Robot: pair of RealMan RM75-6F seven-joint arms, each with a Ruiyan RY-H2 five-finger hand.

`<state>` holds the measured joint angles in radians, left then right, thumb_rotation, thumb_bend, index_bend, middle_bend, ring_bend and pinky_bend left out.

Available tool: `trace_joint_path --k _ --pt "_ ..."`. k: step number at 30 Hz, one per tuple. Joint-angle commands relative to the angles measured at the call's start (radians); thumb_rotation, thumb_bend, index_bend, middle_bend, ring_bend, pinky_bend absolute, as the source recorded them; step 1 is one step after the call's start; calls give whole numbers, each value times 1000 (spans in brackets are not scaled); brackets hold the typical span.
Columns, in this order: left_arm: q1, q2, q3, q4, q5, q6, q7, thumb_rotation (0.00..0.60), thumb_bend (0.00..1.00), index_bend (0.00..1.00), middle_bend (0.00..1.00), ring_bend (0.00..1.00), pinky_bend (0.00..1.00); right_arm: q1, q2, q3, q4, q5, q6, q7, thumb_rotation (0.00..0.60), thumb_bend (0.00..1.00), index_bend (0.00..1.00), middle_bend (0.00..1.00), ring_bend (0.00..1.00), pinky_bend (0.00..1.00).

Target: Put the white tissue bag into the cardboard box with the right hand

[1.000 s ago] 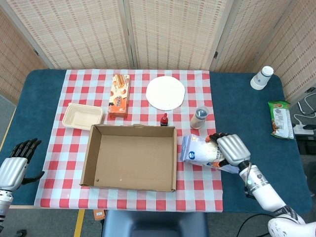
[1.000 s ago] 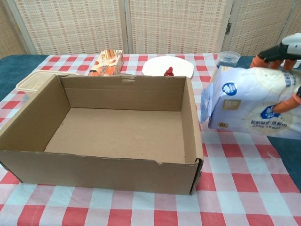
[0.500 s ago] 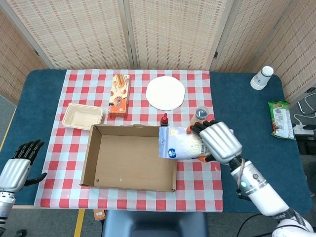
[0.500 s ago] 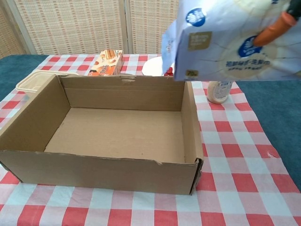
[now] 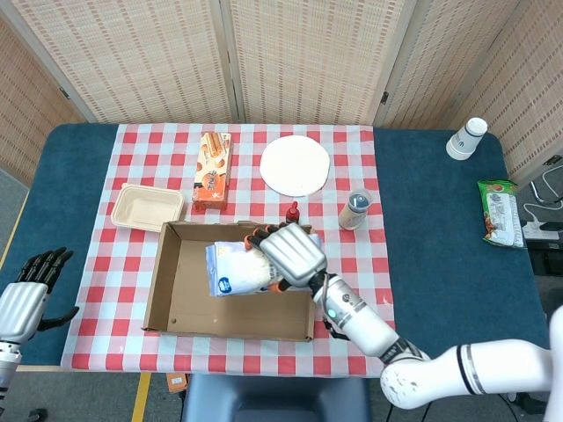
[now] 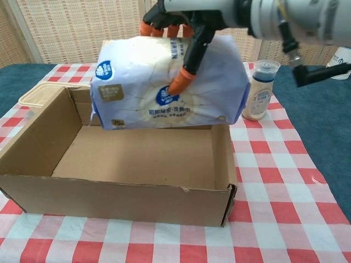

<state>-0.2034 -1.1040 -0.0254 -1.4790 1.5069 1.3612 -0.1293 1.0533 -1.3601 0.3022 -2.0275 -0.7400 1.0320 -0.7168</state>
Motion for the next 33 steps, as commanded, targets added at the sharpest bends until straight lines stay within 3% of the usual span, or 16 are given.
trace_joint_path --k 1,13,15,16,19,21,27,33 --pt "-1 1 0 -1 0 -3 -1 600 209 0 0 0 73 51 -70 12 65 38 11 -17 600 0 504 368 350 515" --pt "-4 9 -4 2 -5 -7 -26 600 210 0 0 0 73 153 -219 11 219 97 -26 5 600 0 474 368 324 502" --pt "-4 11 -5 2 -5 -5 -30 600 210 0 0 0 73 163 -229 6 233 118 -32 2 600 0 406 360 274 447" --pt "-3 12 -5 2 -4 -4 -33 600 210 0 0 0 73 170 -232 2 238 143 -35 -5 600 0 331 332 217 373" --pt "-1 14 -3 2 -2 -3 -38 600 210 0 0 0 73 189 -230 -6 244 197 -41 -24 600 0 94 165 36 125" --pt "0 15 -2 1 -1 -1 -40 600 211 0 0 0 73 190 -228 -6 245 205 -45 -14 600 0 15 77 0 29" --pt "3 14 0 0 4 4 -35 600 209 0 0 0 73 183 -193 -7 206 194 -34 14 600 0 0 7 0 0" --pt "1 8 3 3 3 -3 -23 600 209 0 0 0 72 129 -78 -33 63 96 67 0 600 0 0 4 0 0"
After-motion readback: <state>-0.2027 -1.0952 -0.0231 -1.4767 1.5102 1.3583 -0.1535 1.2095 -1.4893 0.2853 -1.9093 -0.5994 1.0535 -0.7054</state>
